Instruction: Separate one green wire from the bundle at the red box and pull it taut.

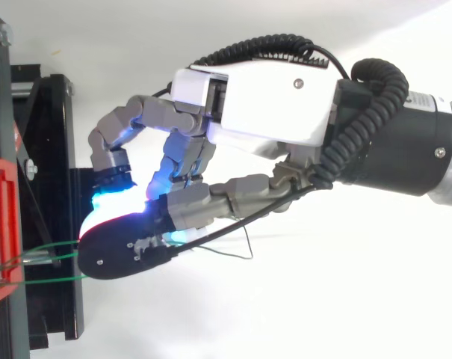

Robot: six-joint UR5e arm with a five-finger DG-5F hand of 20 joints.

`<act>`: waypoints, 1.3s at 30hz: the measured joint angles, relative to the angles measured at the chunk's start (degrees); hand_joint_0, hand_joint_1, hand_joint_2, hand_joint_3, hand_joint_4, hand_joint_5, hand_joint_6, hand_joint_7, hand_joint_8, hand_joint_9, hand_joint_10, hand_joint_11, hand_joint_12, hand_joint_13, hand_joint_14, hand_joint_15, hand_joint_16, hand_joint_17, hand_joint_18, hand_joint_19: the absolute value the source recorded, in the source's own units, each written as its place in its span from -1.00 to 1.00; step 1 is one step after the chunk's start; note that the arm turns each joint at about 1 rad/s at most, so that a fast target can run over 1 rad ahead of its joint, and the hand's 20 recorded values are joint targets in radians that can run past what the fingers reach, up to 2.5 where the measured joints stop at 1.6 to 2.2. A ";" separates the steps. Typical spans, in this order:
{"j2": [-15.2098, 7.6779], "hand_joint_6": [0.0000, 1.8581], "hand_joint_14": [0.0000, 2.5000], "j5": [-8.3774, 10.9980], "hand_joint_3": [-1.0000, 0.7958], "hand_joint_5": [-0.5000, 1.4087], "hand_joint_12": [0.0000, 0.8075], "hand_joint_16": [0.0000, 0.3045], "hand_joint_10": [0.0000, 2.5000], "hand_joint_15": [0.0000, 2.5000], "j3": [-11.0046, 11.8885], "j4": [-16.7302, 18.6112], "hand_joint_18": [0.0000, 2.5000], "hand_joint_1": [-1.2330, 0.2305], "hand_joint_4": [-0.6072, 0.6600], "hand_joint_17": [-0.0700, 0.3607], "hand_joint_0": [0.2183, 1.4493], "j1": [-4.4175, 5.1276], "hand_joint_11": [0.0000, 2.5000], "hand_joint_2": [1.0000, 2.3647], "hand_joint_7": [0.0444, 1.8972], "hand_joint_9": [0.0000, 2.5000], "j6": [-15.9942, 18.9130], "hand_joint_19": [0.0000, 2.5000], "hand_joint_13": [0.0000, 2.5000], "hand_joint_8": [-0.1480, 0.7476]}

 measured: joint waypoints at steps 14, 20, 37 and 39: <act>0.02 -0.06 -0.98 -0.13 -0.34 -0.69 0.02 -0.55 -0.98 -0.22 -2.51 1.62 -0.18 -0.01 0.32 0.03 -0.51 0.07 0.06 -0.99 0.26 0.00 0.53 -0.57 0.09 0.16; 0.31 -0.06 -0.98 -1.29 -0.34 -0.69 0.02 -0.56 -0.98 -0.20 -2.57 1.76 -0.18 -0.04 0.33 0.03 -0.50 0.11 0.07 -0.99 0.27 0.00 0.84 -0.58 0.09 0.16; 2.86 -0.06 -0.98 -1.93 -0.21 -0.69 -0.03 -0.58 -0.98 -0.21 -2.58 1.82 -0.22 -0.21 0.30 -0.01 -0.41 0.14 0.07 -0.97 0.28 -0.01 -2.32 -0.57 0.07 0.10; 2.85 -0.06 -0.98 -1.91 -0.22 -0.69 -0.03 -0.58 -0.98 -0.21 -2.58 1.83 -0.22 -0.22 0.30 -0.01 -0.41 0.14 0.07 -0.97 0.29 -0.01 -2.44 -0.57 0.06 0.11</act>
